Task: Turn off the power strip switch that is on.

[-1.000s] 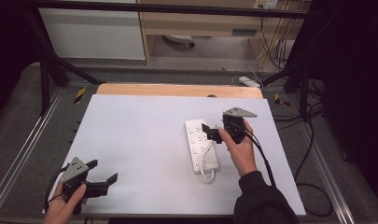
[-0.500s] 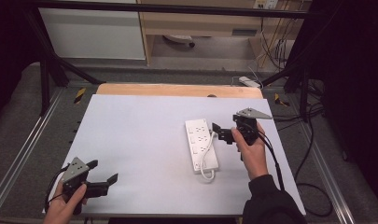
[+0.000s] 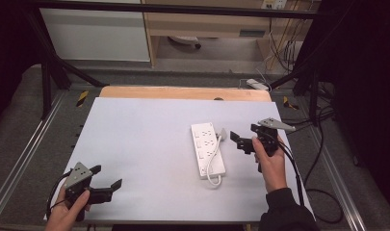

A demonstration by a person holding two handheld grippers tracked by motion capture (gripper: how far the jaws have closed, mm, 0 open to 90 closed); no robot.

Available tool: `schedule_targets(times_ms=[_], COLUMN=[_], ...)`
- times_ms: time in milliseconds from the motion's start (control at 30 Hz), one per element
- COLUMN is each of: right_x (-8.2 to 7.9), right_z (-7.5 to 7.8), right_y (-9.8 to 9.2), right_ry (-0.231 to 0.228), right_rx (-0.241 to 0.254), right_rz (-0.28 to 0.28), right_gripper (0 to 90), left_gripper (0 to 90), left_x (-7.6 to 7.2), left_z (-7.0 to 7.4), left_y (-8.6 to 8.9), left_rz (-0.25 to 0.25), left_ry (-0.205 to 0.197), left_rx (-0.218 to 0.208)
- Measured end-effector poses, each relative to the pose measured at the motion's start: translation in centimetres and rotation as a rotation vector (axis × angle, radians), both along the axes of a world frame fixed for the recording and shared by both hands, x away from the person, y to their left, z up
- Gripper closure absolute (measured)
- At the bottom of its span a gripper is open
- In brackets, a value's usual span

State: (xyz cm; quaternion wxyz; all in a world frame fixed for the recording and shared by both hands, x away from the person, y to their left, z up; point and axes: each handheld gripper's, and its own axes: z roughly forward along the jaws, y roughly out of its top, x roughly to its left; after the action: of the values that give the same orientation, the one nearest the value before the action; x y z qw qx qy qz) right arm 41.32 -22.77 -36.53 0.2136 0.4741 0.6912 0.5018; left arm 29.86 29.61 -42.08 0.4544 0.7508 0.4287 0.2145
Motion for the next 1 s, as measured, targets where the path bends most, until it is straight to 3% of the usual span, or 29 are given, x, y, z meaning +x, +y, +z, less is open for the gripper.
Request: schedule_targets(times_ms=[567,1000], right_x=[-2.9,-4.3], right_z=[-1.7,-3.1], right_y=[-2.9,-4.1], right_ry=[-0.015,0.002], right_rx=[0.021,0.030], right_rz=[-0.011,-0.025], right_gripper=[6.5,6.2], left_gripper=[5.3,5.4], left_x=[0.0,0.0], left_z=[0.0,0.0], left_y=[0.0,-0.1], left_rz=[-0.001,0.000], left_ry=[-0.002,0.000], left_rx=[0.000,0.002])
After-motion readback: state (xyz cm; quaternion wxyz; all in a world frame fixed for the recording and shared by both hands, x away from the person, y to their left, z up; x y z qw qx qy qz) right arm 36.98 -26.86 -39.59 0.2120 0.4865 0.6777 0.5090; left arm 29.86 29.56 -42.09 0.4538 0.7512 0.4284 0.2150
